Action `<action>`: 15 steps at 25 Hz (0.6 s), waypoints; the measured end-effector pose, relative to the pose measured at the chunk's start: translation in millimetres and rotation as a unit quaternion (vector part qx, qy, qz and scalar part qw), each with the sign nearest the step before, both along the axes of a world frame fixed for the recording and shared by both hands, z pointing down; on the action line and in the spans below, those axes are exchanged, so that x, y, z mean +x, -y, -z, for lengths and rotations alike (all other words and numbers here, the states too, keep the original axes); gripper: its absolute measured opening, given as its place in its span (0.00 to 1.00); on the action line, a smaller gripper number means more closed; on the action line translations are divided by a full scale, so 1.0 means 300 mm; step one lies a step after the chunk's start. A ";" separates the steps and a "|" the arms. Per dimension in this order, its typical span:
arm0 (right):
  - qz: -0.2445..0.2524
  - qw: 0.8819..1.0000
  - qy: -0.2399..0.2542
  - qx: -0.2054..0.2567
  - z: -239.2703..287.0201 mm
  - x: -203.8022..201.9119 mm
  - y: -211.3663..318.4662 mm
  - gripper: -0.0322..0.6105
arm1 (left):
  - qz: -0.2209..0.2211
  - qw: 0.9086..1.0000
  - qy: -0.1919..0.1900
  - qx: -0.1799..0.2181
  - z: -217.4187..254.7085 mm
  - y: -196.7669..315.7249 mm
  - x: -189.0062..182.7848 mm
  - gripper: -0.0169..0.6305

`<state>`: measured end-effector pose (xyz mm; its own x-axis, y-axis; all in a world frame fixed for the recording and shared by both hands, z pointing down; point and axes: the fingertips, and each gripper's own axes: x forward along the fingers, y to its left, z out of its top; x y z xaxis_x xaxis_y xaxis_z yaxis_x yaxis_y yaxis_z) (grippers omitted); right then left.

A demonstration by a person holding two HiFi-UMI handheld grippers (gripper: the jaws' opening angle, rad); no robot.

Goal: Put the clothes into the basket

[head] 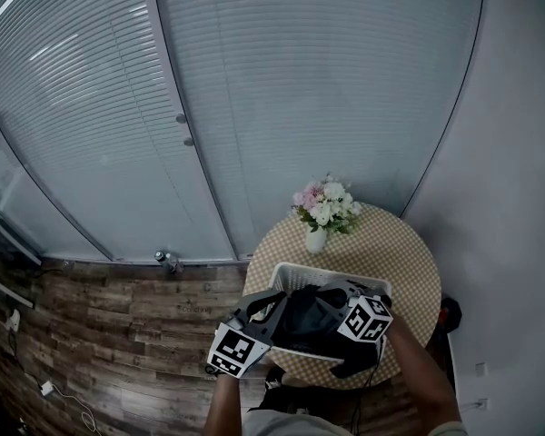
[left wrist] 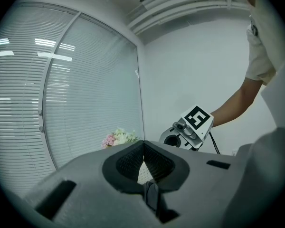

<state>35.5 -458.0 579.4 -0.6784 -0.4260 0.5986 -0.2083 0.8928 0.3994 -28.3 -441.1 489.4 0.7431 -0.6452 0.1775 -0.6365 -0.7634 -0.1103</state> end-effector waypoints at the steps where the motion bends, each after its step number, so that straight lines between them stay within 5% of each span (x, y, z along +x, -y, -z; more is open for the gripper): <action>1: -0.001 1.000 0.005 -0.006 0.003 -0.002 -0.003 0.08 | 0.001 1.000 -0.003 -0.001 0.001 0.000 0.000 0.05; 7: -0.044 0.995 0.078 -0.033 0.075 0.017 -0.017 0.08 | -0.006 1.000 -0.008 0.000 0.005 -0.006 0.031 0.05; 15: -0.147 0.962 0.225 -0.049 0.225 0.169 -0.057 0.08 | 0.005 0.999 -0.049 0.001 0.005 0.003 0.094 0.05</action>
